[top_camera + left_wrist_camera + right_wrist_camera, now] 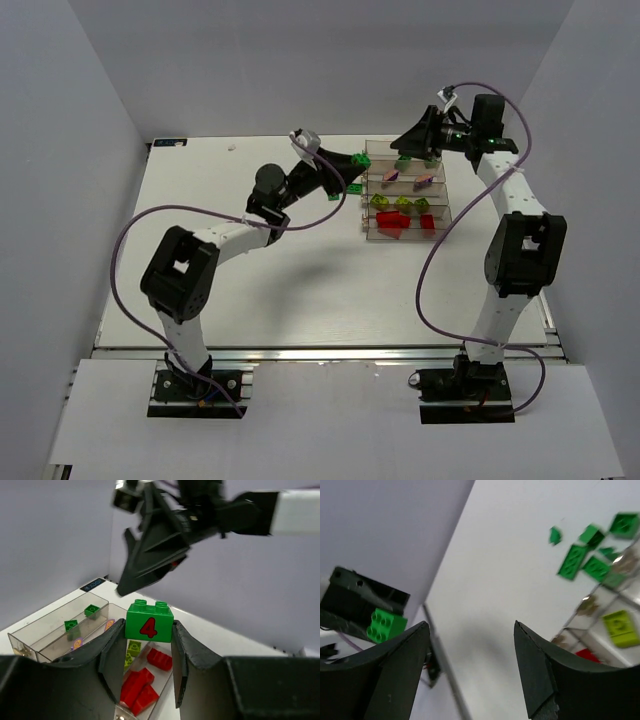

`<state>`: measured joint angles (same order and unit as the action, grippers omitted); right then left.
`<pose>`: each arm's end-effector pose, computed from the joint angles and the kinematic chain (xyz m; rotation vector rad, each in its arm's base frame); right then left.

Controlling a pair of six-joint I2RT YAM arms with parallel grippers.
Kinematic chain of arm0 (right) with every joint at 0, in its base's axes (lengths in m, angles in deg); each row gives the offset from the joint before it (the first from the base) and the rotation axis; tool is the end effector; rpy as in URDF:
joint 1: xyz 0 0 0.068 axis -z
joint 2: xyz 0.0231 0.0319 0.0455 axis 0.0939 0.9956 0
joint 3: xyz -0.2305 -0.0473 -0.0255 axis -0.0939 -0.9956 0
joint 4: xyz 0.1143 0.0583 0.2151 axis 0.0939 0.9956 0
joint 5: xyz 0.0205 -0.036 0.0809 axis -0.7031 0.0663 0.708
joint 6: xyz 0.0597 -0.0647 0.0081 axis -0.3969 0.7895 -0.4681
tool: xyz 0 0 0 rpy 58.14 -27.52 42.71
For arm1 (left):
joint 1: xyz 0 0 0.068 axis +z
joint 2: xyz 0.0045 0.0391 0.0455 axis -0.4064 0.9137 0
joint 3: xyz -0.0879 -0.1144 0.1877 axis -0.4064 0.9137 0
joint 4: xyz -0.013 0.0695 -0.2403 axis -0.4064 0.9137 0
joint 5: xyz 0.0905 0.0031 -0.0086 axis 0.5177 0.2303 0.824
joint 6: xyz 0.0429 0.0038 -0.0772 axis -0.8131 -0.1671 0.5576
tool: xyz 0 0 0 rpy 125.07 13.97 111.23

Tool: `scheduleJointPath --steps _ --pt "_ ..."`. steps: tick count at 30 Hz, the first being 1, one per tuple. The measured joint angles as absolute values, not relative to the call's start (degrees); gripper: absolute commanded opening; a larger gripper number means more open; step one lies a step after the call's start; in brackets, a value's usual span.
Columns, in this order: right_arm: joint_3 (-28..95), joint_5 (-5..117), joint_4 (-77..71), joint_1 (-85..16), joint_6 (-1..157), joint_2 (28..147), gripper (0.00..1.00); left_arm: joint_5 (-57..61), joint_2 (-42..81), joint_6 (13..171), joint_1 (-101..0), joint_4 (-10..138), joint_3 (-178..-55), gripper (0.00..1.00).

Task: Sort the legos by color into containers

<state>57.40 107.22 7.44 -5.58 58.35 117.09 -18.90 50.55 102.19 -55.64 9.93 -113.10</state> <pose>0.4461 0.0687 0.2971 -0.2612 1.9580 1.2977 0.3551 -0.2640 0.2787 0.5724 1.2569 -1.1124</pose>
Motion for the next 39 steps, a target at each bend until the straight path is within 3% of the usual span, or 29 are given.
scheduleJointPath --steps 9,16,29,39 --pt "48.7 116.9 2.7 -12.7 43.9 115.4 0.70 -19.4 43.4 90.2 -60.3 12.3 -103.0 0.00" --pt "41.1 121.3 -4.0 -15.5 36.3 110.7 0.68 -17.5 42.9 87.7 -60.1 13.4 -102.0 0.00" --pt "29.8 126.9 -34.0 -16.0 16.7 106.1 0.64 -16.7 40.7 92.5 -60.1 5.5 -98.0 0.00" --pt "30.6 127.0 -40.2 -18.8 11.1 106.3 0.56 -16.3 38.6 96.7 -59.9 -1.2 -94.3 0.00"
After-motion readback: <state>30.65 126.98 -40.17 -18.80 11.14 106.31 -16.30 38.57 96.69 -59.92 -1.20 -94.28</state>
